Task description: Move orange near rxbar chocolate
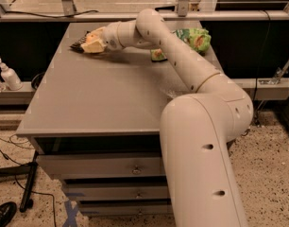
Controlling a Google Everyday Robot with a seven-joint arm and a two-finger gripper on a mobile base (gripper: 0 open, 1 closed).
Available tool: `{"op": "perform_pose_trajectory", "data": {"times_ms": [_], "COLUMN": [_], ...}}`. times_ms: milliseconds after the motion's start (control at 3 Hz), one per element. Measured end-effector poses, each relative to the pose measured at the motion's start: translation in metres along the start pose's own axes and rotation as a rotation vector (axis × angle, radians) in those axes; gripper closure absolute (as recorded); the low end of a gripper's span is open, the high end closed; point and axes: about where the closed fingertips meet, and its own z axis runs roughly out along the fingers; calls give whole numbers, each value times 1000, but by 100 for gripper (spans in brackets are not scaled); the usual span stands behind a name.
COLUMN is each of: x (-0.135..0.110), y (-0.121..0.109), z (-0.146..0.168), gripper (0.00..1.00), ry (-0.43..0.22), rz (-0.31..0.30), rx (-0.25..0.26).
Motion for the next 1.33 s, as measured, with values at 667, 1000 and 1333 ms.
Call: {"op": "perform_pose_trajectory", "data": {"times_ms": [667,1000,1333], "x": [6,4,5], "y": [2,1,4], "z": [-1,-1,-1], "gripper": [44,22,0], "ry": [-11,-11,-8], "rz": [29,29,35], "rx": [-11,-11,-25]}}
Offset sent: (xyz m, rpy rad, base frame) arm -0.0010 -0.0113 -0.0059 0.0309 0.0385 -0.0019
